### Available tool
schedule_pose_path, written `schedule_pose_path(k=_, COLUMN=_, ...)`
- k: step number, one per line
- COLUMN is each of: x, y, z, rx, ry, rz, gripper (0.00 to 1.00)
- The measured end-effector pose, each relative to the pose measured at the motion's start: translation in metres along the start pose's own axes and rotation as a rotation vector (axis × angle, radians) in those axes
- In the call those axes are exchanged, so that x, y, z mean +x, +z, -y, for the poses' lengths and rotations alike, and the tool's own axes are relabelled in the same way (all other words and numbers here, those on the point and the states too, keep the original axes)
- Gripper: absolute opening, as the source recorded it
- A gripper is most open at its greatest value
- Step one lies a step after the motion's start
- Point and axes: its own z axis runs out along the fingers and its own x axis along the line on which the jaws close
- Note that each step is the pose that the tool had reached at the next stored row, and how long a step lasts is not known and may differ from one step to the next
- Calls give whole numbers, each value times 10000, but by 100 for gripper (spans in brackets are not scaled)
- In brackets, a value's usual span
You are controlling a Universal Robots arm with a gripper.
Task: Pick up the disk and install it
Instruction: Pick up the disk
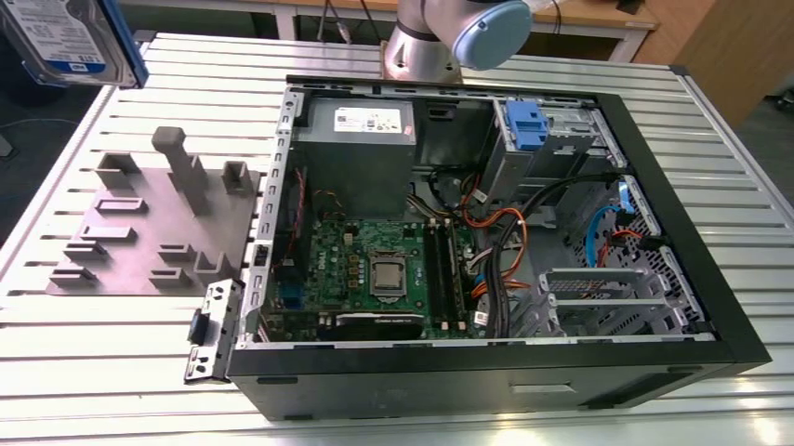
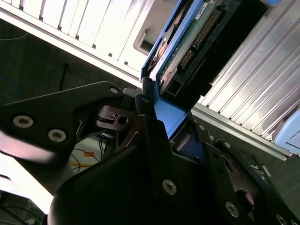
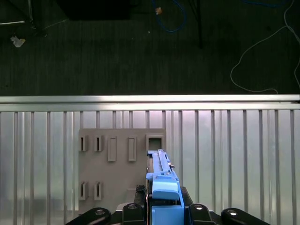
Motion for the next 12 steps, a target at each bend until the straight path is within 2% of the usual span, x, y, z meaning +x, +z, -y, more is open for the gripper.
schedule_pose_path(k=12, x=84, y=-2, z=2, rx=1, ry=1, rz=0, gripper=36)
